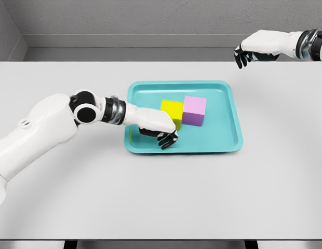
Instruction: Push two cubes
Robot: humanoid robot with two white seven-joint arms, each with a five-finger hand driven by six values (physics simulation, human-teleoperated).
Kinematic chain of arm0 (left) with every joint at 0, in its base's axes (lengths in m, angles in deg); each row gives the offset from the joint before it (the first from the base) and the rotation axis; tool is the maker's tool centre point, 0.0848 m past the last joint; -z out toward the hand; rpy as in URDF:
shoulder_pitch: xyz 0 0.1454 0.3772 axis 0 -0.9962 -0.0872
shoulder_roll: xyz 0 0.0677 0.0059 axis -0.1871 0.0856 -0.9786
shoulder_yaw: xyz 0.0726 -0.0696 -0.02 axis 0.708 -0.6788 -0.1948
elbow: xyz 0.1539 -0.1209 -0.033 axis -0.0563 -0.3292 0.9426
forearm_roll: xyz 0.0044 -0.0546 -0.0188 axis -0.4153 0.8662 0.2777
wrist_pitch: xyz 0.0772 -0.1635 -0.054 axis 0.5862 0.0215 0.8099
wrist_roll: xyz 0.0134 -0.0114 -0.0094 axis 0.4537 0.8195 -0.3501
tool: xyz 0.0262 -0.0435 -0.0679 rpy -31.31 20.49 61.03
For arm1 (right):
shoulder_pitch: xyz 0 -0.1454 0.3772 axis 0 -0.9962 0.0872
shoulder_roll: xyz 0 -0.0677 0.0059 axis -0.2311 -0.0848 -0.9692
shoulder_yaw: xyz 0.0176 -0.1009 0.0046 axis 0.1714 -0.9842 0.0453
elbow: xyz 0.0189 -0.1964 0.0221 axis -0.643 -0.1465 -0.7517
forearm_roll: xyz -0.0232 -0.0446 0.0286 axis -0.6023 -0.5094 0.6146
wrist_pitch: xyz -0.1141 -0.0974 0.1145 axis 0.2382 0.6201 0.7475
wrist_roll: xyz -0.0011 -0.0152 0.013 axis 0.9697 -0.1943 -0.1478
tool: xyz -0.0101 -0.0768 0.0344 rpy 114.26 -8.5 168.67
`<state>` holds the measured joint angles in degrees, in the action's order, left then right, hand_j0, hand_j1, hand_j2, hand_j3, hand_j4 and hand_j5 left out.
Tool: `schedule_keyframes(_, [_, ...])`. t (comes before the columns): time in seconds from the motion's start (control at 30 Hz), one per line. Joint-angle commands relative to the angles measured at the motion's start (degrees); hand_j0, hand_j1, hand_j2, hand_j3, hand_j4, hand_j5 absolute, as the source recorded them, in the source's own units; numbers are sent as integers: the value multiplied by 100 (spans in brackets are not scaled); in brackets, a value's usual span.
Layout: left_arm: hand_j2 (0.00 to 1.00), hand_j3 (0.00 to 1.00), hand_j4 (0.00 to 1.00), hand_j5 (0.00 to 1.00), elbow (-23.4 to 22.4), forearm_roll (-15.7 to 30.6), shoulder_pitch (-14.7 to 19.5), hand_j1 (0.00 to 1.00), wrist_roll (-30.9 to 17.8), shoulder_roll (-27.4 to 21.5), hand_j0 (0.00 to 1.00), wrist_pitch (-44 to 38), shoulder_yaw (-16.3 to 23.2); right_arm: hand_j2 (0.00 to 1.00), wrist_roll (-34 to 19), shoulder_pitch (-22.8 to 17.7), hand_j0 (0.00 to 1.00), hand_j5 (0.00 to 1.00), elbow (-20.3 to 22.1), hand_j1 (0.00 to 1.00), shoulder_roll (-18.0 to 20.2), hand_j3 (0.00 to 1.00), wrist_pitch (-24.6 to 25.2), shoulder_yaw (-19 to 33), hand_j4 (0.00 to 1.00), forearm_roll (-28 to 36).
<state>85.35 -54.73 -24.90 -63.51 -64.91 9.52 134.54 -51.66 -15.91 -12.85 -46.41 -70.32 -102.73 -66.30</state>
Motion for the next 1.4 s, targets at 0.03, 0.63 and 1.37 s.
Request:
schedule_keyframes(0.03, [13, 13, 13, 13, -157, -89, 9, 13, -1, 20, 13, 37, 3, 32, 2, 9, 32, 32, 9, 32, 4, 32, 16, 9, 32, 20])
schedule_keyframes(0.63, [13, 13, 13, 13, -386, -177, 79, 13, -1, 257, 13, 37, -6, 36, 2, -26, 36, 36, 1, 36, 13, 36, 16, 9, 36, 29])
schedule_keyframes(1.37, [13, 13, 13, 13, -535, -239, 167, 13, -1, 468, 13, 37, -6, 100, 2, -26, 100, 100, -17, 100, 127, 100, 16, 106, 100, 38])
